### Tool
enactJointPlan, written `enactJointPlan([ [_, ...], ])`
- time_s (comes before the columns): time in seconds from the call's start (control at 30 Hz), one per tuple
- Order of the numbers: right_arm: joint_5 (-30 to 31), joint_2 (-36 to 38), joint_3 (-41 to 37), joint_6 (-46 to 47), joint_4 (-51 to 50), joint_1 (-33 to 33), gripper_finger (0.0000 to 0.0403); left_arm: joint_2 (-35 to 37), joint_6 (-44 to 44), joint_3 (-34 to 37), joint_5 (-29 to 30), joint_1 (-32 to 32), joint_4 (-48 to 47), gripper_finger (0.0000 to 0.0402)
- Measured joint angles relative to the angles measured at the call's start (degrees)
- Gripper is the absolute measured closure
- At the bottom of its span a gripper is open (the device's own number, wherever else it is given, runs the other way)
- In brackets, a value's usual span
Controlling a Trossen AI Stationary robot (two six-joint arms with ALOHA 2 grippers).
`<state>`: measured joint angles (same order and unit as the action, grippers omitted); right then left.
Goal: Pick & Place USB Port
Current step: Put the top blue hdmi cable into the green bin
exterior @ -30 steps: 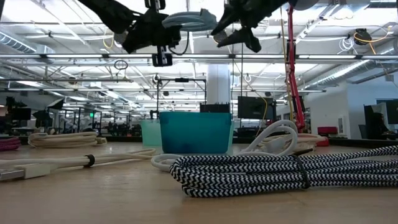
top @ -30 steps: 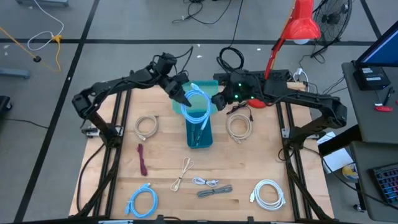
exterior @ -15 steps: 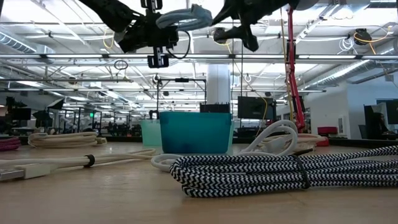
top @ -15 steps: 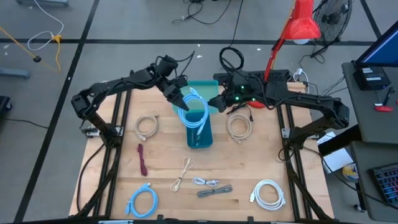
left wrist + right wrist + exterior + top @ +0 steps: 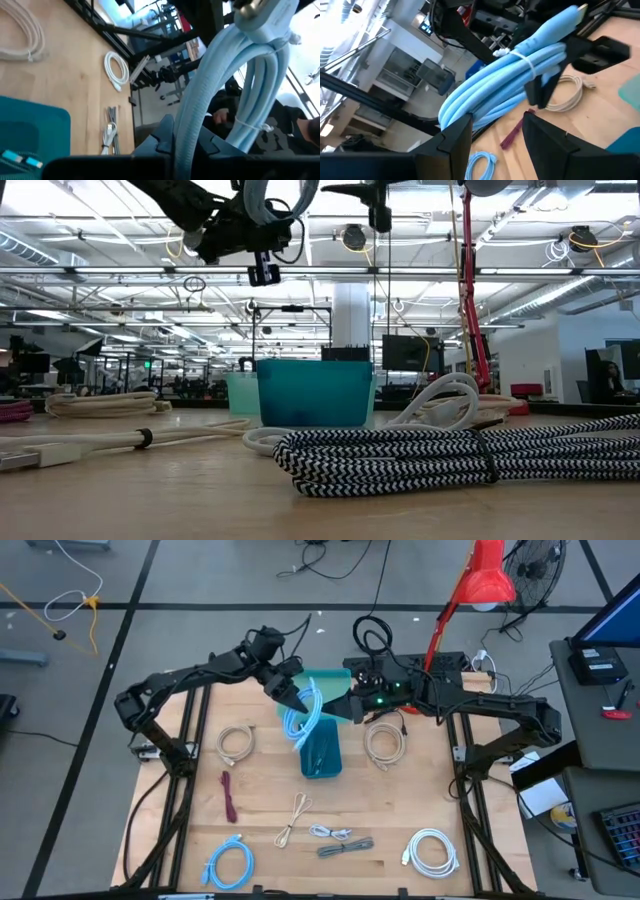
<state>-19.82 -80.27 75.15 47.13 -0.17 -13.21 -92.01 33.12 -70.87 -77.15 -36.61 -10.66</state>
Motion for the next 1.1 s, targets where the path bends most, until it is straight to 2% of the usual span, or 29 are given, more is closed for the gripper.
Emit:
enactJointPlan([
  [0.23, -0.2, 0.0, 0.0, 3.9, 5.3, 1.4, 0.0229, -0.1, 4.1, 0.0, 2.5, -0.7, 5.2, 0.0391],
  [0.47, 0.4, -0.1, 0.0, 5.8, 6.2, 1.4, 0.0195, -0.1, 4.3, 0.0, 3.3, -0.7, 5.0, 0.0391],
  [0.7, 7.6, 0.0, 0.0, 5.8, 4.1, 1.1, 0.0185, -0.1, 5.0, 0.0, 6.0, 0.0, 4.9, 0.0391],
  [0.87, 11.2, -0.4, 0.1, 6.3, -0.4, 0.9, 0.0222, 0.6, 5.8, 0.0, 6.7, 0.4, 4.4, 0.0392],
  [1.1, 12.3, -0.4, 0.1, 4.5, -3.7, 0.9, 0.034, 3.6, 6.5, 0.1, 7.5, -0.3, 2.8, 0.0392],
])
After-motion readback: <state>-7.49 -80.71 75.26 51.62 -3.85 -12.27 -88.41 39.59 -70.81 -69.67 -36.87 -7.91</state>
